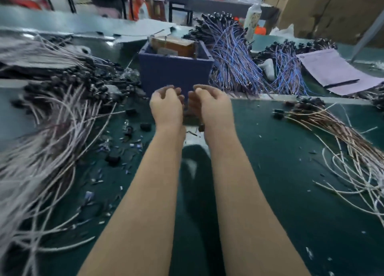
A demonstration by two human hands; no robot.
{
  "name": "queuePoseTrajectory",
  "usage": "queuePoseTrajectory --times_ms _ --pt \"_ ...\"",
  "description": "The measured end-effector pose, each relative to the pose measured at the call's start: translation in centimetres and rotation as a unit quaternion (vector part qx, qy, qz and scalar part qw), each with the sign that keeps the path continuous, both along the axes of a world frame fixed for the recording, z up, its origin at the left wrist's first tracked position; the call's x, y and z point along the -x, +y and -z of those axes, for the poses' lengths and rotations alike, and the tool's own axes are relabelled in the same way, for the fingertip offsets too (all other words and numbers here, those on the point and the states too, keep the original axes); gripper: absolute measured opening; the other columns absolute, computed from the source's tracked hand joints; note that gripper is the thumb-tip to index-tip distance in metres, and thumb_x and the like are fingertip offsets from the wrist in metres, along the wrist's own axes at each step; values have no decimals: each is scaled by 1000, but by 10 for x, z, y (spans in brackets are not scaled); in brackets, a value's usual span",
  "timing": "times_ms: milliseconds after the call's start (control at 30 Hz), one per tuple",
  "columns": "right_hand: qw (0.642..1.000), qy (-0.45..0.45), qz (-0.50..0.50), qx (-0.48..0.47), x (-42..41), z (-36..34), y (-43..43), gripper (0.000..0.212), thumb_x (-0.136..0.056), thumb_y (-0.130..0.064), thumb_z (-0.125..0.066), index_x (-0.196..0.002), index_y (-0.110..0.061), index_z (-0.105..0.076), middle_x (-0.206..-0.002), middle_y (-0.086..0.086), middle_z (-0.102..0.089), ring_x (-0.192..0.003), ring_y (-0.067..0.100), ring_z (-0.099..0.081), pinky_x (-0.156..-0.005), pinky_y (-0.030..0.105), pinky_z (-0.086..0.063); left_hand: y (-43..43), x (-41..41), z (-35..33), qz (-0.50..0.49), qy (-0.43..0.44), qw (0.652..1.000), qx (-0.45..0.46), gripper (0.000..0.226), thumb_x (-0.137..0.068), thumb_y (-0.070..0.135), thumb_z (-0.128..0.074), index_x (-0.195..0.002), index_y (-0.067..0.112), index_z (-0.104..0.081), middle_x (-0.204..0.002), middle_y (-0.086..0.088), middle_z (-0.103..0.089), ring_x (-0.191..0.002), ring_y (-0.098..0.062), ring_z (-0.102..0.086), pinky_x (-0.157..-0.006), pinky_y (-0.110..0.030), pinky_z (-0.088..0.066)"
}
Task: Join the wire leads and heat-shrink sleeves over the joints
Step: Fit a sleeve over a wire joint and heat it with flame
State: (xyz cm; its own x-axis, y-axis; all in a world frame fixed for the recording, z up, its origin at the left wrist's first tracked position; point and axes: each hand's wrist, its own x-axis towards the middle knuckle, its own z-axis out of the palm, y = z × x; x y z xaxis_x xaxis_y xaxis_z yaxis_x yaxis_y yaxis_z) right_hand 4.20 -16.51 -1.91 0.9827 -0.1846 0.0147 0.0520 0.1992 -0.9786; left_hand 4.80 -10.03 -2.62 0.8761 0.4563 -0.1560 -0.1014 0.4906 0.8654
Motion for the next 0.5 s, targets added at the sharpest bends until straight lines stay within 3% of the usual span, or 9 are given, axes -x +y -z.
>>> queuePoseTrajectory --times_ms 100,200,400,500 --pt "990 -19 -30 135 -3 11 42 15 -90 -7 -54 -84 -17 -62 -91 7 -69 -91 24 -66 -86 43 -55 28 3 12 -34 25 998 42 17 -93 3 -39 -98 6 -55 -80 -6 -60 -69 -21 -57 -53 -25 -48" --pt "970 -66 -20 235 -3 21 66 14 -89 -6 -52 -89 -13 -64 -91 2 -66 -92 20 -63 -87 32 -51 45 1 25 -107 29 993 -29 19 -92 1 -38 -93 4 -57 -87 -10 -62 -83 -25 -59 -80 -39 -52" --pt "958 -89 3 273 -9 40 61 18 -89 -2 -50 -99 -5 -65 -87 -3 -61 -84 11 -55 -75 17 -42 43 0 37 -170 8 969 -180 17 -92 4 -41 -87 9 -56 -81 -1 -61 -79 -18 -57 -77 -27 -47" --pt "962 -80 34 257 -10 44 59 18 -89 -2 -50 -98 -6 -64 -85 -4 -59 -82 10 -53 -70 12 -39 42 2 37 -176 8 967 -182 17 -92 4 -41 -86 10 -55 -78 2 -59 -78 -17 -56 -80 -31 -48"
